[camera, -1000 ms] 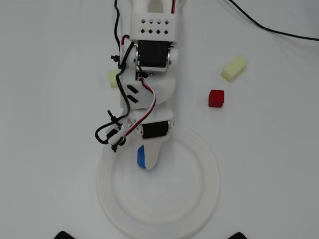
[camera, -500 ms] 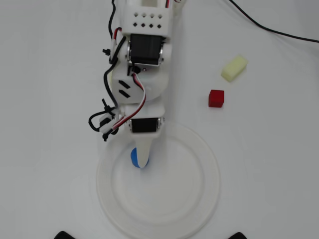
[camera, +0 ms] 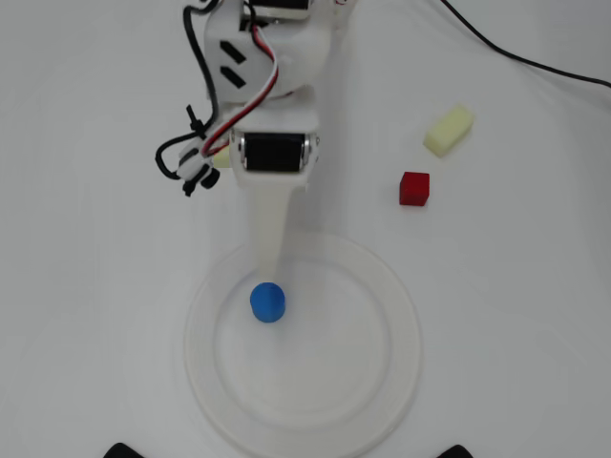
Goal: Grasp a blue block and put it in the dish.
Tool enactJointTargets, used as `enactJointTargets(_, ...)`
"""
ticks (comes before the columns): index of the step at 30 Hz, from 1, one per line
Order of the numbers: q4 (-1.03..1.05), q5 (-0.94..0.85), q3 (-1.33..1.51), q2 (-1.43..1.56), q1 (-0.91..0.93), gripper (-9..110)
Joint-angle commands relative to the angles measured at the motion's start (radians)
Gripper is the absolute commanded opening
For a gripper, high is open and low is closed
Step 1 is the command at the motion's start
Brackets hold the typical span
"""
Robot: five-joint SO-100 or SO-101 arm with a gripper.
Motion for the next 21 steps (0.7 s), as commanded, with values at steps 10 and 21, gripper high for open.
enactJointTargets(10, 0.011, -0.015, 0.347, 0.494, -0.031, 32)
enactJointTargets(21, 0.008, -0.026, 0.775, 0.902, -0.011, 32)
